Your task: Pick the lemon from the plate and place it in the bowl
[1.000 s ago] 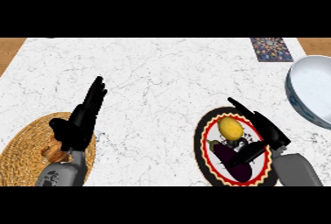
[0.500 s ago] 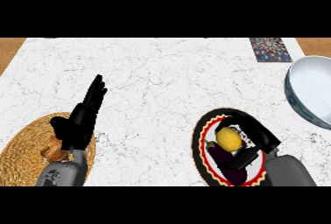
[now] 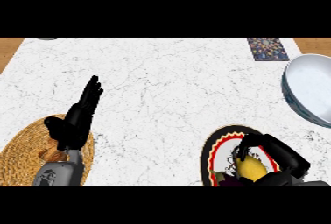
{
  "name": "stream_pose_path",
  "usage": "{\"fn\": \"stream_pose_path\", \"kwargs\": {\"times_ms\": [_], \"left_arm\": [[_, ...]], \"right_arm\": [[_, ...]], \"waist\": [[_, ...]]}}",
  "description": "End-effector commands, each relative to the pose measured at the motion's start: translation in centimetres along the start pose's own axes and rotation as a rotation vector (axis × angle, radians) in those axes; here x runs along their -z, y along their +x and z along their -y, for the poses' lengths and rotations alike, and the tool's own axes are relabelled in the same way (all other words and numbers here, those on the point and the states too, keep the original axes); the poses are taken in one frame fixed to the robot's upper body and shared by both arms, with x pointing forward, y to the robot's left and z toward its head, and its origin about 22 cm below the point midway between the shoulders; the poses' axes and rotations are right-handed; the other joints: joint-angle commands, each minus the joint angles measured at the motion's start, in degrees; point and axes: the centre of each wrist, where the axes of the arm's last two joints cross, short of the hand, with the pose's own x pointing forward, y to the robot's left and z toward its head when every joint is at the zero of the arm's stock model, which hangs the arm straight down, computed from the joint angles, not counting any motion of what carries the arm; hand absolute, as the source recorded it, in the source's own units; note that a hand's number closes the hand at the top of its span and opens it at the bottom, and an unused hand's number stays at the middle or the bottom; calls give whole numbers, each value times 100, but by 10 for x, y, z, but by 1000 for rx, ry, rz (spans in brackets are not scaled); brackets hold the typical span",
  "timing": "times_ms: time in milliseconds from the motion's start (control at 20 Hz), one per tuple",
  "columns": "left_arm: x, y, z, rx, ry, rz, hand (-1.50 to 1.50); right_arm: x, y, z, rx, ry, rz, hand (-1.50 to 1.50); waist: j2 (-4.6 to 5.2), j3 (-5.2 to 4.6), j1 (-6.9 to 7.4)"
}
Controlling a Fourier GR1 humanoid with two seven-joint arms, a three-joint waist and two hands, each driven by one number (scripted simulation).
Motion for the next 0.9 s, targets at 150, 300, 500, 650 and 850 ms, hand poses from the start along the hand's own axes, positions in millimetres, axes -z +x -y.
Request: {"fn": "stream_pose_path", "kwargs": {"times_ms": [150, 300, 500, 650, 850], "left_arm": [[-10, 1, 4, 7, 7, -3, 0], [-8, -5, 9, -10, 23, -9, 0], [-1, -2, -5, 16, 38, 0, 0], [-20, -13, -5, -4, 10, -22, 0], [-24, -3, -4, 2, 3, 6, 0]], "right_arm": [[-107, 14, 33, 70, -7, 224, 150], [-129, 19, 31, 107, -100, 330, 150], [-157, 55, 54, 10, -227, 427, 150], [-164, 97, 75, -63, -304, 478, 150], [-202, 137, 85, -115, -345, 401, 150]], "waist": [[-4, 16, -105], [7, 18, -116], [4, 14, -157], [2, 8, -83], [-3, 8, -83]]}}
